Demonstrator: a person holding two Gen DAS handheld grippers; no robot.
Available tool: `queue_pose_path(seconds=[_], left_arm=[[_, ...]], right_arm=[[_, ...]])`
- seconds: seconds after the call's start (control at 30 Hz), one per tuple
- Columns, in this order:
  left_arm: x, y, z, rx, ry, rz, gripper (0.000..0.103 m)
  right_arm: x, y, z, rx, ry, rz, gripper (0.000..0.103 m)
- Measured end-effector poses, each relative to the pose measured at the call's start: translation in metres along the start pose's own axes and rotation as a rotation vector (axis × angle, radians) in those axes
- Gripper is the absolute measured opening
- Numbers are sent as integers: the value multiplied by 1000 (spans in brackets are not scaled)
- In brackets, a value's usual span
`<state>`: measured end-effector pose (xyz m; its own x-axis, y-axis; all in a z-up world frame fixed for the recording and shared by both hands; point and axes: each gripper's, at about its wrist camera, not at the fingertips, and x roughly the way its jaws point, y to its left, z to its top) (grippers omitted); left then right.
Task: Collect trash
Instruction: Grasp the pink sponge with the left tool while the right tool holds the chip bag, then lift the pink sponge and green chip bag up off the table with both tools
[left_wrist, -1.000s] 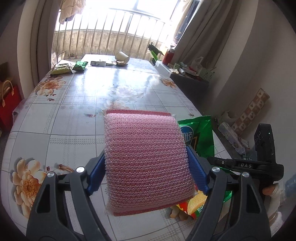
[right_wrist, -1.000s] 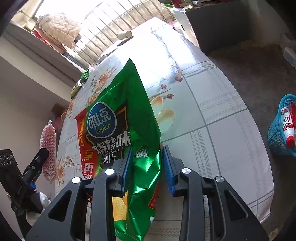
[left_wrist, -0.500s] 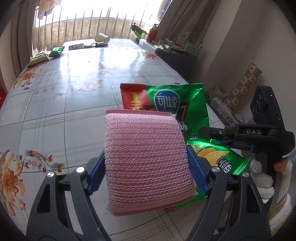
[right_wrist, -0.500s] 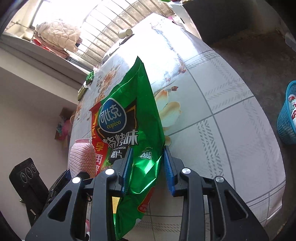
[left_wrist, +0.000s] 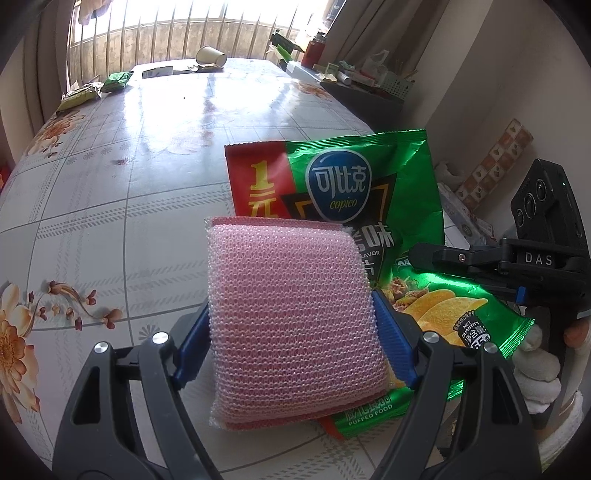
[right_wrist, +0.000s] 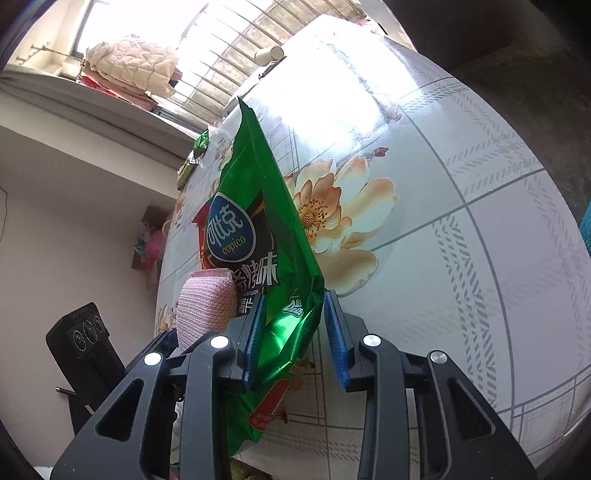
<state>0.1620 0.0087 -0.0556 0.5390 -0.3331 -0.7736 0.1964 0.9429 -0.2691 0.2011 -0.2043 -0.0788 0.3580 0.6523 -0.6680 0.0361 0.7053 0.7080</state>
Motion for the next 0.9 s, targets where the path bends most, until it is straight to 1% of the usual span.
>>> queue_pose_path(seconds=[0.13, 0.2, 0.23, 0.27, 0.37, 0.53, 0.9], left_arm=[[0, 0, 0, 0, 0, 0, 76], [0, -1, 0, 1, 0, 7, 76], [0, -1, 1, 2, 0, 13, 76], [0, -1, 1, 2, 0, 17, 76], [-1, 1, 3, -4, -1, 20, 76], [-10, -5, 7, 30, -30, 48, 76], [-34, -14, 10, 70, -97, 103, 76]], right_arm=[[3, 4, -1, -11, -9, -7, 32], [4, 4, -1, -12, -15, -17, 29], [4, 5, -1, -11, -17, -17, 26], [3, 4, -1, -8, -22, -16, 20], [1, 1, 0, 2, -29, -11, 14], [-5, 0, 2, 12, -51, 6, 11], [-22, -11, 8, 45, -105, 1, 10]])
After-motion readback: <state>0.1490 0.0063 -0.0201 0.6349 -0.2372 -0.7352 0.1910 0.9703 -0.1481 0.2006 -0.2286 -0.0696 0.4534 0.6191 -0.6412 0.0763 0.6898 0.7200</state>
